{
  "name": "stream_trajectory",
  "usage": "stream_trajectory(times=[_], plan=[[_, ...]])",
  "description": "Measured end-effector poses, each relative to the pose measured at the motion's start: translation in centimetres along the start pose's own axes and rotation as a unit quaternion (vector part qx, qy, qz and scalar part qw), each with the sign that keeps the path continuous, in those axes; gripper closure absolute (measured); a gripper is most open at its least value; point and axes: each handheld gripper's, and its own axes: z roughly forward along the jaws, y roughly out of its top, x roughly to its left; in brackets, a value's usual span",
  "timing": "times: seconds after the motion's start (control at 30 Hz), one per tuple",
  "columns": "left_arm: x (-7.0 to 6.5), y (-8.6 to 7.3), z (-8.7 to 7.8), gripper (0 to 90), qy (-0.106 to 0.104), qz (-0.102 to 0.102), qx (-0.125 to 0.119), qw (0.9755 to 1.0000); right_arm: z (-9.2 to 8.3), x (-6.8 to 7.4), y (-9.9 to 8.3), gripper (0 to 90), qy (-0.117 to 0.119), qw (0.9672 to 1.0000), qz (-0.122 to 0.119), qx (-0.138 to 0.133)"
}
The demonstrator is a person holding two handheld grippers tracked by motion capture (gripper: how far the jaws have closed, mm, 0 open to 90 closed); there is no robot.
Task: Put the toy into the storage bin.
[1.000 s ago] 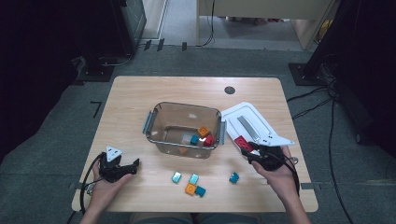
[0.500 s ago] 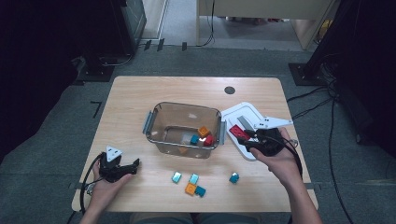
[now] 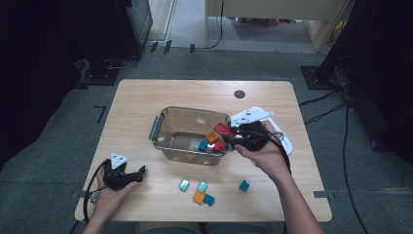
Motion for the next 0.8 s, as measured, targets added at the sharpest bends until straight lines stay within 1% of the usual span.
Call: stream_trajectory(times=[0.03, 0.07, 0.1, 0.2, 0.33, 0.4, 0.43, 0.47, 0.5, 0.53, 0.7, 0.8], plan=[[0.0, 0.0, 0.0, 12.8, 0.0, 0.0, 0.0, 1.0, 0.0, 0.0, 0.0, 60.1, 0.0, 1.0, 0.0, 0.0], [0.0, 0.0, 0.0, 12.8, 0.0, 0.0, 0.0, 1.0, 0.5, 0.2, 0.2, 60.1, 0.003, 1.0, -0.002, 0.002], [0.0, 0.0, 0.0, 12.9, 0.0, -0.001, -0.001, 1.0, 1.3, 0.6, 0.7, 60.1, 0.006, 0.9999, -0.007, 0.005], [0.0, 0.0, 0.0, 13.0, 0.0, -0.001, -0.002, 1.0, 2.5, 1.1, 1.2, 60.0, 0.009, 0.9999, -0.011, 0.009], [0.0, 0.0, 0.0, 13.1, 0.0, 0.0, -0.002, 1.0, 3.8, 1.4, 1.4, 59.9, 0.007, 0.9997, -0.012, 0.019], [0.0, 0.0, 0.0, 13.1, 0.0, 0.0, -0.002, 1.0, 4.4, 1.3, 1.4, 58.3, 0.004, 0.9997, -0.013, 0.022], [0.0, 0.0, 0.0, 13.1, 0.0, 0.0, -0.002, 1.0, 4.4, 1.3, 1.4, 58.3, 0.004, 0.9997, -0.013, 0.022], [0.0, 0.0, 0.0, 13.2, 0.0, 0.0, -0.002, 1.0, 4.5, 1.3, 1.3, 53.5, 0.002, 0.9997, -0.009, 0.022], [0.0, 0.0, 0.0, 13.1, 0.0, 0.0, -0.002, 1.0, 4.5, 1.3, 1.3, 53.5, 0.002, 0.9997, -0.009, 0.022], [0.0, 0.0, 0.0, 13.1, 0.0, 0.0, -0.002, 1.0, 4.4, 1.3, 1.3, 50.6, 0.003, 0.9997, -0.006, 0.023], [0.0, 0.0, 0.0, 13.2, 0.0, 0.0, -0.002, 1.0, 3.5, 1.2, 1.0, 44.1, 0.009, 0.9999, -0.006, 0.011], [0.0, 0.0, 0.0, 13.2, -0.001, 0.0, -0.002, 1.0, 2.8, 1.1, 0.7, 36.4, 0.013, 0.9999, -0.002, 0.007]])
